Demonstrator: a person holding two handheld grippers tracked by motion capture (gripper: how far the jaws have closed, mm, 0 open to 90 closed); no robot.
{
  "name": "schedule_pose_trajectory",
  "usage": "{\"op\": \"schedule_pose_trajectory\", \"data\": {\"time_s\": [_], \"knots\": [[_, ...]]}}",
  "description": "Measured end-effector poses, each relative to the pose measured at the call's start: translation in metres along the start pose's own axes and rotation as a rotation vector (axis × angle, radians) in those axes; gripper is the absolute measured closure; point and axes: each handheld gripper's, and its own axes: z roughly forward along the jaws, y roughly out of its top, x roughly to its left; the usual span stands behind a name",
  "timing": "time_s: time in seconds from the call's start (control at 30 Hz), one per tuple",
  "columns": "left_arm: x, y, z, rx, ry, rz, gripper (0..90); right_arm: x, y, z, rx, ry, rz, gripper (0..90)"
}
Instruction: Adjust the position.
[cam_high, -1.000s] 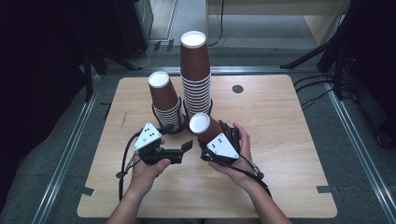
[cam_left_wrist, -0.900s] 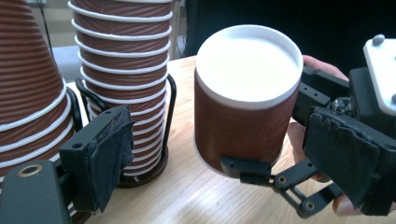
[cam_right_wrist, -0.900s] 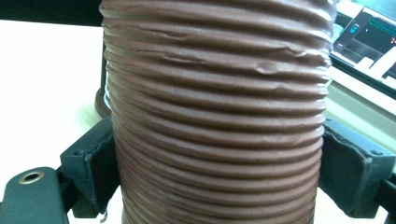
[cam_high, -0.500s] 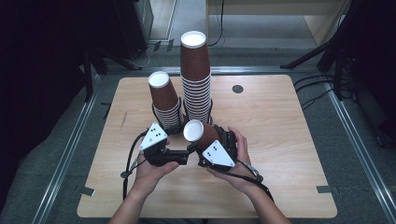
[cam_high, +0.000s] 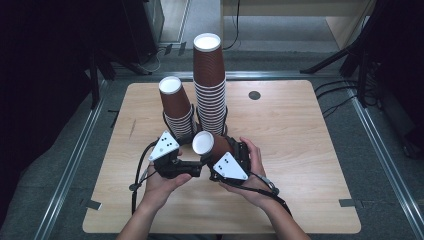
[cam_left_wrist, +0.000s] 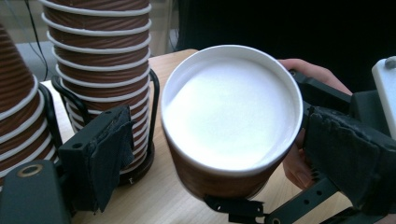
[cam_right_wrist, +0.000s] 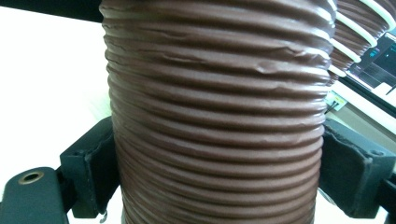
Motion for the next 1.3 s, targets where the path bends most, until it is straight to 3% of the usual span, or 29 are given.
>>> {"op": "schedule_pose_trajectory", "data": {"time_s": [0.27,0.73,1.3], "knots": [[-0.004,0.000,0.005,0.016,-0.026,0.008,9.1,0.001,0.000,-0.003,-0.006,0.001,-0.010,11.6],[-0.002,0.000,0.005,0.013,-0.047,-0.019,14.3,0.007,0.001,-0.006,-0.031,0.006,-0.058,11.6],[0.001,-0.002,0.008,0.064,-0.046,-0.020,20.8,0.011,-0.001,-0.003,-0.016,-0.017,-0.116,10.8]]}}
